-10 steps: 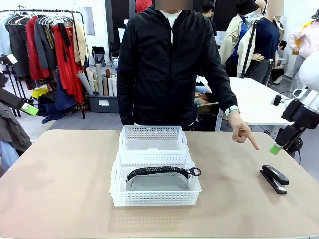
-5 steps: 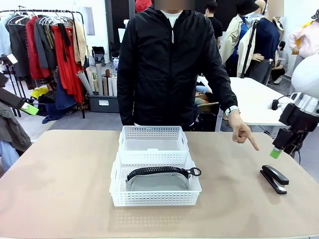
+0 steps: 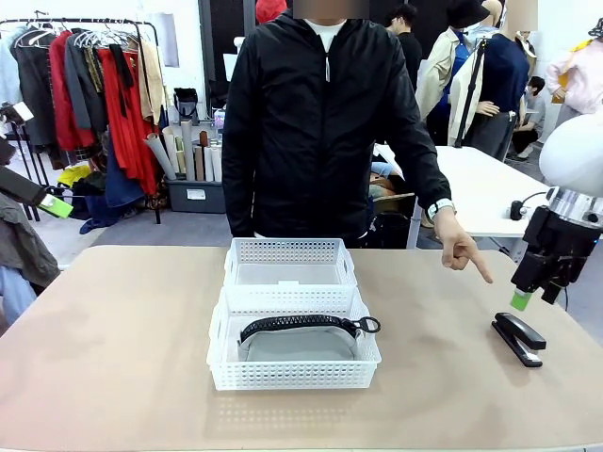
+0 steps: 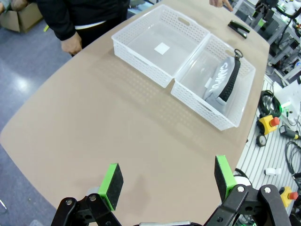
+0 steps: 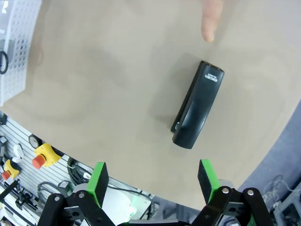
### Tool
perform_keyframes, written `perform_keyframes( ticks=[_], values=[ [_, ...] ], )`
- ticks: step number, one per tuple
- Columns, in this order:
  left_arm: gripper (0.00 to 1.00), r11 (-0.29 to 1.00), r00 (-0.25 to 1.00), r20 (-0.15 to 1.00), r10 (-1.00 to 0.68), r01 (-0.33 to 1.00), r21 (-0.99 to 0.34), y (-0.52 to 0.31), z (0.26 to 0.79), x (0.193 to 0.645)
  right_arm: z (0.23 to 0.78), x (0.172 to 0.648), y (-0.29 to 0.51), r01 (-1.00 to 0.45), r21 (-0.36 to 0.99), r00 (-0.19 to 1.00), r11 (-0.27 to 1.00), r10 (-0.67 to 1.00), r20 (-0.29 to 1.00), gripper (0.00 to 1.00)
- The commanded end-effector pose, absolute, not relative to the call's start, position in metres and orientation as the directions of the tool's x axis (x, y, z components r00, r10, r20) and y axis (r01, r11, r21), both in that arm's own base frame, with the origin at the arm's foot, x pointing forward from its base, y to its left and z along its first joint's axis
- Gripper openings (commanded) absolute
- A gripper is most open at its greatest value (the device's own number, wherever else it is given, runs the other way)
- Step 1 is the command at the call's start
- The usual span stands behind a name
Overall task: Distribute items into two baskets.
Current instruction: Pick up the Stapler that the person points to.
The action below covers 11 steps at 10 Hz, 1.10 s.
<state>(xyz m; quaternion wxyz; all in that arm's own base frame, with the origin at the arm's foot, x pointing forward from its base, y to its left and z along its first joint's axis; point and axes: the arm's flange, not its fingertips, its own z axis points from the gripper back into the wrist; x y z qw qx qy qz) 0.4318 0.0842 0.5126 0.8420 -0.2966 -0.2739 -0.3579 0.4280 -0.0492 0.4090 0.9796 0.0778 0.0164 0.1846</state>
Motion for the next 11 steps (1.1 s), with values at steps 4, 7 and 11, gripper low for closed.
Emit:
perform_keyframes(
  ticks=[4,7,11],
  values=[
    [1.0,0.568,0.592,0.675,-0.441,0.766,-0.301,0.084,0.513,0.431,0.385,0.453,-0.046,-0.322,0.069,0.946,0.944,0.323,-0.007,1.0],
    [1.0,0.568,0.592,0.675,-0.441,0.766,-0.301,0.084,0.513,0.431,0.364,0.468,-0.049,-0.281,0.029,0.959,0.959,0.28,0.048,1.0],
    [1.0,0.568,0.592,0.675,-0.441,0.766,-0.301,0.084,0.513,0.431,0.337,0.489,-0.06,-0.253,0.015,0.966,0.967,0.252,0.056,1.0]
  ],
)
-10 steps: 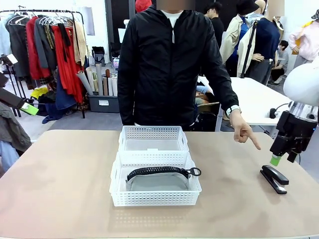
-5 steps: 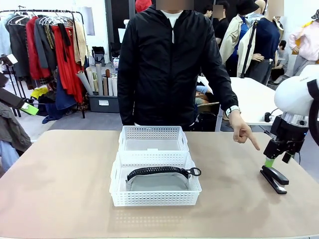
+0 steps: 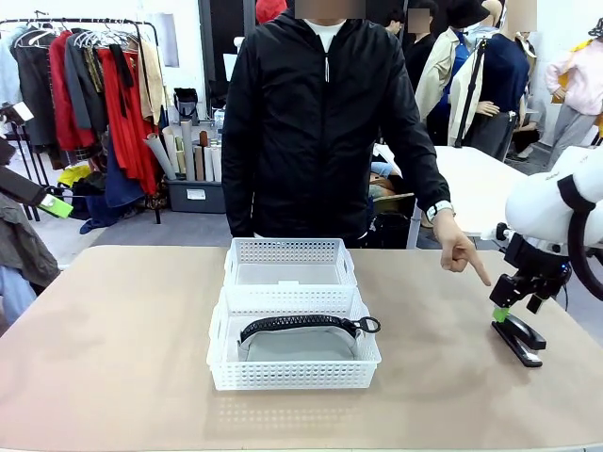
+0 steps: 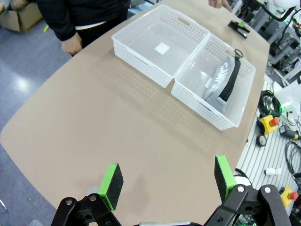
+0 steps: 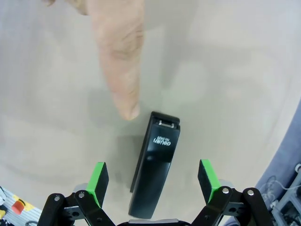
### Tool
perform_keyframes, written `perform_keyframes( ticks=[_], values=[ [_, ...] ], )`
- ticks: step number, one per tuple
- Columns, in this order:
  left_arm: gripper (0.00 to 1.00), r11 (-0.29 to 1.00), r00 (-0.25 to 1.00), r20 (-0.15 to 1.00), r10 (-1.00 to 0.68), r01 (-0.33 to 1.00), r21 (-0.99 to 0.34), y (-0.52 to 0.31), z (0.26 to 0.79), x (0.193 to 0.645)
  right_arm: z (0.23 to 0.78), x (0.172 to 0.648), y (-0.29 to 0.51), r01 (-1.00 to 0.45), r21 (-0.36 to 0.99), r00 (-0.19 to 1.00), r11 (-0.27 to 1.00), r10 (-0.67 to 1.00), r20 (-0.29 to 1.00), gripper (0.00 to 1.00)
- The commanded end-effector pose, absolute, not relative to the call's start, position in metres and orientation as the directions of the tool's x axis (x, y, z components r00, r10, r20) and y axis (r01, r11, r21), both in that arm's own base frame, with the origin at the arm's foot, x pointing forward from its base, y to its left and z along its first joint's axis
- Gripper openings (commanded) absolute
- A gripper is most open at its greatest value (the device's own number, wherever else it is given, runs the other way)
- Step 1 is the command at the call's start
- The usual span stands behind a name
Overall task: Distribute items into two baskets.
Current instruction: Pick up the Stapler that the person points to.
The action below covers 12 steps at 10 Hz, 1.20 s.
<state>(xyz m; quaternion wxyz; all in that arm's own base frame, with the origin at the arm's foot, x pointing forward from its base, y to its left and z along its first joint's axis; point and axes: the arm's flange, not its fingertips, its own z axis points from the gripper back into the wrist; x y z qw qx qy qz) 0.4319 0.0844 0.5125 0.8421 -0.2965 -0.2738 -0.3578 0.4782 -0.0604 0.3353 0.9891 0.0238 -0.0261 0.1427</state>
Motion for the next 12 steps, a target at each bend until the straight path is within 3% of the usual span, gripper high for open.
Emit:
perform_keyframes(
  ticks=[1,10,12],
  values=[
    [1.0,0.568,0.592,0.675,-0.441,0.766,-0.301,0.084,0.513,0.431,0.331,0.492,-0.063,-0.263,0.017,0.963,0.965,0.262,0.062,1.0],
    [1.0,0.568,0.592,0.675,-0.441,0.766,-0.301,0.084,0.513,0.431,0.303,0.49,-0.06,-0.236,0.012,0.97,0.972,0.235,0.07,1.0],
    [1.0,0.568,0.592,0.675,-0.441,0.766,-0.301,0.084,0.513,0.431,0.304,0.487,-0.061,-0.236,0.019,0.97,0.972,0.234,0.061,0.79]
  ],
)
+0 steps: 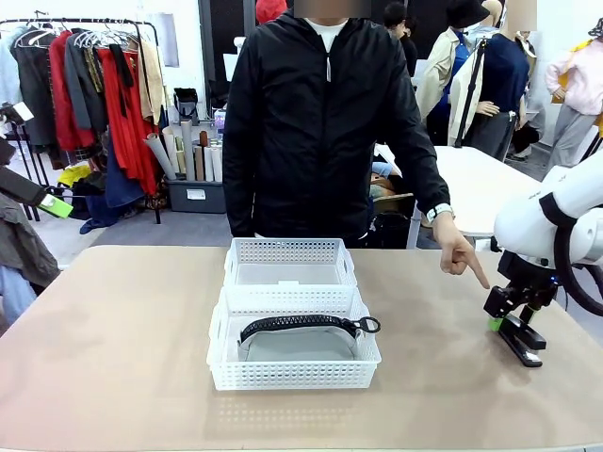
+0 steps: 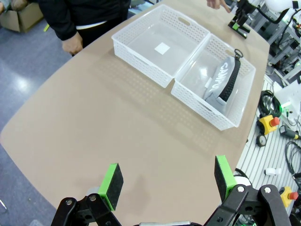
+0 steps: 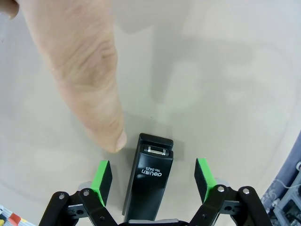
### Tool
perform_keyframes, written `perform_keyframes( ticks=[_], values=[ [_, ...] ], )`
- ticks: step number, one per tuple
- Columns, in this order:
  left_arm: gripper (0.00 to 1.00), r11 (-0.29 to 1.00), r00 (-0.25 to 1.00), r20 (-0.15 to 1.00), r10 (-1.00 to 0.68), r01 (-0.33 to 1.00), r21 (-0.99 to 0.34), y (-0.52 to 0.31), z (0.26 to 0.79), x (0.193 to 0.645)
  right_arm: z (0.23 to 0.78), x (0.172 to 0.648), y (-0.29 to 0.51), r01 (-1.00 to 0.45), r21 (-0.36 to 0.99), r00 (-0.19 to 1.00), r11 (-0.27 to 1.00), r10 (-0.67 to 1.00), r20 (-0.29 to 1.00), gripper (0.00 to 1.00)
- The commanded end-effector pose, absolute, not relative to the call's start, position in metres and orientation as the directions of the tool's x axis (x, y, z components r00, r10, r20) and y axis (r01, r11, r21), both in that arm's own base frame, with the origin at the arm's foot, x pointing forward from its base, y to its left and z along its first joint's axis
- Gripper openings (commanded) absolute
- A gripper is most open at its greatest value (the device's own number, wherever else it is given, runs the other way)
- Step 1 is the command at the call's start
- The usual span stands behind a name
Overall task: Distribute items into two baskets.
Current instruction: Pick up the Stapler that the person points to.
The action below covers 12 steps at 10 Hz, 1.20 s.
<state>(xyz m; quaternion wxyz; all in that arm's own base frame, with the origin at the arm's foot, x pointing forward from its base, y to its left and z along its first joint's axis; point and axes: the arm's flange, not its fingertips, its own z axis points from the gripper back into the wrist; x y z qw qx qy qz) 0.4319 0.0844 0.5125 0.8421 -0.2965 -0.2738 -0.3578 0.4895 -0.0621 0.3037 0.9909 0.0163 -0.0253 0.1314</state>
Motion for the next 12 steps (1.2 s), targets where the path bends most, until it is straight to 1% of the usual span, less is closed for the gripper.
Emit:
perform_keyframes(
  ticks=[1,4,5,12],
  values=[
    [1.0,0.568,0.592,0.675,-0.441,0.766,-0.301,0.0842,0.513,0.4313,0.304,0.4867,-0.0617,-0.238,0.019,0.97,0.971,0.237,0.058,0.6],
    [1.0,0.568,0.592,0.675,-0.441,0.766,-0.301,0.0842,0.513,0.4313,0.3057,0.4838,-0.0633,-0.232,0.028,0.972,0.972,0.231,0.046,0.04],
    [1.0,0.568,0.592,0.675,-0.441,0.766,-0.301,0.0842,0.513,0.4313,0.3063,0.4832,-0.0648,-0.228,0.028,0.973,0.973,0.226,0.047,0.0],
    [1.0,0.568,0.592,0.675,-0.441,0.766,-0.301,0.0842,0.513,0.4313,0.3048,0.4859,-0.0649,-0.232,0.027,0.971,0.972,0.229,0.065,0.0]
  ],
)
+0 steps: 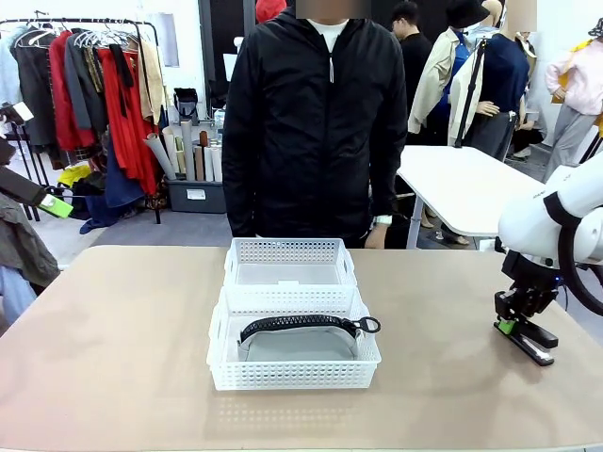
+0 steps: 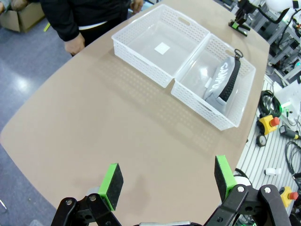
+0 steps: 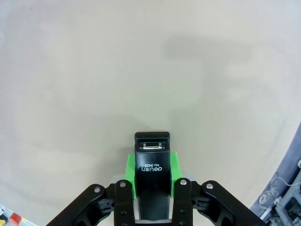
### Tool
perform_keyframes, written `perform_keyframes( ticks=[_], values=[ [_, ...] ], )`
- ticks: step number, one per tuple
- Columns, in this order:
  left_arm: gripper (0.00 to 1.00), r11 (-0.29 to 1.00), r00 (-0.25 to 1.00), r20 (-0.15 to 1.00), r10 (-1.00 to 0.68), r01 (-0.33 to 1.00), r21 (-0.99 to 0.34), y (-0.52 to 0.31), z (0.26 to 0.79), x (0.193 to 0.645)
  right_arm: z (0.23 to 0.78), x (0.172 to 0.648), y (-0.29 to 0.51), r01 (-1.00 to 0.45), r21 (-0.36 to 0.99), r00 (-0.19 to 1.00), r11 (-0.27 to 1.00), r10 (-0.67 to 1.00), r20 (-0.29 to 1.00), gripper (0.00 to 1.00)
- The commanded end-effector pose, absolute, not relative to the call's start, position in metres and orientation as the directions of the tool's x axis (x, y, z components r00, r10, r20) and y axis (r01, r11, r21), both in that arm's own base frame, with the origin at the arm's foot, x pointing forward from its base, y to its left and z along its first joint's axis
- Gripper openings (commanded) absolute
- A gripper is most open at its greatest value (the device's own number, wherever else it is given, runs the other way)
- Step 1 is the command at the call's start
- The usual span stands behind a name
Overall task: Distribute items into two baskets.
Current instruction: Pick up the Stapler that the person points to.
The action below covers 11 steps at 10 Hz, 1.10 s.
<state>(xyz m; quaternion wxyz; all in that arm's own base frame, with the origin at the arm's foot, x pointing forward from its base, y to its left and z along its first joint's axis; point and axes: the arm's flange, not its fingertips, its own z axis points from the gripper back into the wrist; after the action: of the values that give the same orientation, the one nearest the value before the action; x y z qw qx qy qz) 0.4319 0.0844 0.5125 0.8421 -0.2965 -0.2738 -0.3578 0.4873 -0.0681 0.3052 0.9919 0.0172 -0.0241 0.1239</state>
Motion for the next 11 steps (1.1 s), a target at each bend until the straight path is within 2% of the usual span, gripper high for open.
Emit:
perform_keyframes(
  ticks=[1,3,8,11],
  values=[
    [1.0,0.568,0.592,0.675,-0.441,0.766,-0.301,0.084,0.513,0.431,0.313,0.487,-0.063,-0.244,0.019,0.968,0.97,0.242,0.069,0.0],
    [1.0,0.568,0.592,0.675,-0.441,0.766,-0.301,0.084,0.513,0.431,0.346,0.488,-0.058,-0.293,0.012,0.953,0.956,0.291,0.085,0.0],
    [1.0,0.568,0.592,0.675,-0.441,0.766,-0.301,0.084,0.513,0.431,0.477,0.489,-0.044,-0.484,-0.02,0.864,0.875,0.482,0.144,0.0],
    [1.0,0.568,0.592,0.675,-0.441,0.766,-0.301,0.084,0.513,0.431,0.529,0.473,-0.025,-0.578,-0.029,0.799,0.816,0.573,0.182,0.0]
  ],
)
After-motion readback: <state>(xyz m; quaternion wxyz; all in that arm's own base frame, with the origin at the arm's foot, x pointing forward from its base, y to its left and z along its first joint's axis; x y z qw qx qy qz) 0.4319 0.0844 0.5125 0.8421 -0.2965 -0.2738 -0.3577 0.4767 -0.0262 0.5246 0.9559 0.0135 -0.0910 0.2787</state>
